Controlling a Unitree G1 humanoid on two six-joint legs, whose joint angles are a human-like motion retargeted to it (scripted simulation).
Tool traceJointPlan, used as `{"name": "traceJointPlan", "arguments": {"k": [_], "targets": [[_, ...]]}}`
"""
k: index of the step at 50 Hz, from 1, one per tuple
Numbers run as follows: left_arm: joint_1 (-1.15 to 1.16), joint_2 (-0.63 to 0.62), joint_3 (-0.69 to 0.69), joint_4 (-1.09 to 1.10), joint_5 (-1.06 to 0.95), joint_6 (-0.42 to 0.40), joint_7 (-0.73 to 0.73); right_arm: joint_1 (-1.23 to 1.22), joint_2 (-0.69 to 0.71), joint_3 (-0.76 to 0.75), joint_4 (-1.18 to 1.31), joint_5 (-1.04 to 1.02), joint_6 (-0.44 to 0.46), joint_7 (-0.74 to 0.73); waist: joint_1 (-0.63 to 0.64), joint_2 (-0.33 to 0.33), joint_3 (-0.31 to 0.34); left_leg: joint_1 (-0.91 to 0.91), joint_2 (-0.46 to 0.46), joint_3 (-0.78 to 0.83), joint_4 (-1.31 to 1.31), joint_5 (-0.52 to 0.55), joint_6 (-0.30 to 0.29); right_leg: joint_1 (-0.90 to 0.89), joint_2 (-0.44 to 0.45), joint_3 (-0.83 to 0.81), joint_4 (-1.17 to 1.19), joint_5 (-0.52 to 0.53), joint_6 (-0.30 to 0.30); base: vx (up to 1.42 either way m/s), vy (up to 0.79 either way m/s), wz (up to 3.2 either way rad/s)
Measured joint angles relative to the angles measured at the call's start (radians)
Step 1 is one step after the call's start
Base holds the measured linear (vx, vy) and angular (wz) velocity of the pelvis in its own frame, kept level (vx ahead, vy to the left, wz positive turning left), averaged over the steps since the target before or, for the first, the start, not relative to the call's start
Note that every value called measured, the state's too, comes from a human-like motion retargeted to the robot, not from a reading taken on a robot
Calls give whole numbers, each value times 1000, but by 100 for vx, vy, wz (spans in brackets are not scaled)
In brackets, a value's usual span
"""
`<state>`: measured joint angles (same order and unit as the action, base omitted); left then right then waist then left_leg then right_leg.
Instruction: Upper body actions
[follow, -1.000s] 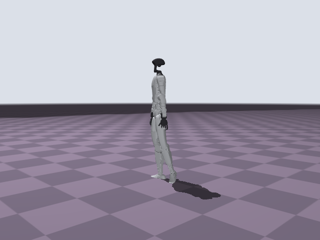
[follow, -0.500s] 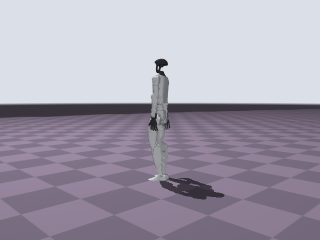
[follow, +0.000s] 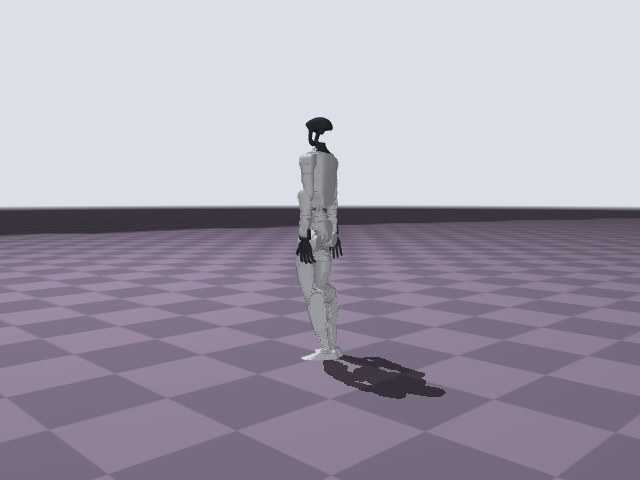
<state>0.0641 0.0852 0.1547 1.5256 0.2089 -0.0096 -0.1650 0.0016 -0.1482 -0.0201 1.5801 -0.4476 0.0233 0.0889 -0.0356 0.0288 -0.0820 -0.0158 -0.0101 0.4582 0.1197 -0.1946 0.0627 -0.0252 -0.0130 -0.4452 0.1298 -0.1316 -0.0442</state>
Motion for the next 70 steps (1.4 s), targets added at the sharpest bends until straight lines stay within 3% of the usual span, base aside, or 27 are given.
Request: {"name": "traceJointPlan", "arguments": {"k": [4, 7, 12, 13, 15, 20, 23, 27, 30, 33, 38, 42, 45, 50, 55, 60, 64, 68, 70], "targets": [[-30, 6, -10, -20, 10, -4, -8, 0, -3, -5, 17, 49, -11, 0, -13, 2, 8, -47, 14, -124, 37, 18, -6, -4, 9, 50, 60, -30, -30, 1, -4, 152], [-57, 12, -17, -28, 7, -9, -7, 4, -9, -5, 44, 71, -8, 7, -4, -7, 26, -76, 13, -236, 59, 42, -15, -16, 28, 240, 98, -36, -51, 3, -10, 192], [-102, 23, -31, -35, -17, -11, -12, 14, -21, -1, 60, 44, -6, -6, 15, -27, 67, -143, -19, -456, 108, 89, -44, -11, 38, 478, 110, -59, -1, -4, -10, 229], [-109, 25, -27, -39, -20, -12, -11, 16, -24, 5, 57, 36, -8, -8, 26, -32, 74, -157, -29, -493, 115, 102, -52, -4, 42, 465, 96, -63, -14, -11, -10, 192], [-118, 33, -21, -47, -27, -14, -12, 18, -31, 18, 50, 20, -11, -6, 70, -43, 84, -182, -45, -538, 112, 130, -63, 21, -16, 243, 57, -54, -37, -15, -12, 169], [-145, 25, -24, -43, -52, -14, 29, 10, -63, 7, 12, -25, -19, -11, 172, -38, 134, -224, -55, -582, 50, 184, -67, 45, -16, 86, 22, -47, -40, -25, -6, 200], [-134, 24, -19, -15, -77, -3, 43, 15, -91, 11, -2, -61, -29, -24, 173, -39, 138, -240, 16, -319, 25, 127, -52, 63, -26, -19, 5, -62, -38, -16, 7, 263], [-97, 26, -7, 22, -70, 13, 46, 16, -120, -6, 15, -72, -26, -74, 136, -25, 104, -196, 135, 257, 12, 79, -133, 77, -36, -230, -21, -79, -23, -8, 18, 297], [-68, 30, 8, 46, -75, 16, 77, 16, -132, -15, 28, -30, -29, -87, 114, -30, 91, -113, 160, 614, 12, 95, -163, 96, -55, -373, -41, -87, -6, -2, 19, 279], [-48, 35, 29, 77, -90, 23, 95, 15, -131, -30, 25, -4, -27, -75, 96, -31, 84, -45, 151, 754, 26, 107, -148, 123, -60, -491, -62, -97, 17, 2, 19, 257], [-31, 45, 70, 128, -119, 37, 99, 20, -108, -23, -2, 12, -31, -63, 103, -41, 61, 18, 135, 781, 76, 107, -92, 150, -73, -618, -77, -121, 50, 10, 25, 206], [1, 33, 100, 125, -128, 33, 110, 20, -76, -8, -22, 1, -30, -39, 136, -24, 33, 75, 94, 862, 24, 99, -126, 169, -56, -703, -77, -139, 74, 16, 23, 155], [8, 13, 125, 128, -149, 29, 109, 4, -52, 5, -54, -5, -22, -1, 144, -29, 29, 6, 86, 716, 40, 106, -94, 184, -62, -759, -89, -137, 93, 14, 20, 133], [15, -6, 168, 117, -170, 19, 110, -14, -4, 59, -119, 33, -54, 41, 251, -42, 60, 20, 41, 640, 6, 84, -72, 228, -61, -793, -103, -124, 105, 19, 18, 39], [41, -15, 208, 115, -179, 8, 113, -28, 32, 103, -183, -27, -71, 86, 323, -63, 37, 7, 12, 561, -11, 59, -66, 247, -65, -816, -111, -111, 126, 26, 15, 17], [46, -7, 237, 128, -184, 20, 122, -28, 38, 153, -219, -81, -106, 85, 313, -74, 4, -6, -21, 465, -40, 39, -51, 268, -58, -846, -103, -97, 135, 30, 14, 51], [36, -2, 218, 104, -180, 18, 111, -12, 29, 147, -196, -86, -113, 60, 256, -46, -11, -10, -2, 365, -36, 31, -31, 291, -61, -808, -23, -8, 69, 30, 9, 133], [-16, -2, 172, 64, -141, 19, 94, 9, 9, 103, -124, -44, -103, 23, 197, 19, -3, -14, 65, 246, -14, 35, -14, 299, -57, -733, 126, 96, -41, 19, 6, 191], [-47, -4, 138, 37, -124, 10, 86, 17, -3, 81, -70, -13, -93, 4, 181, 40, 12, -12, 84, 192, -11, 41, -6, 287, -70, -670, 211, 112, -34, 20, 3, 184]]}}
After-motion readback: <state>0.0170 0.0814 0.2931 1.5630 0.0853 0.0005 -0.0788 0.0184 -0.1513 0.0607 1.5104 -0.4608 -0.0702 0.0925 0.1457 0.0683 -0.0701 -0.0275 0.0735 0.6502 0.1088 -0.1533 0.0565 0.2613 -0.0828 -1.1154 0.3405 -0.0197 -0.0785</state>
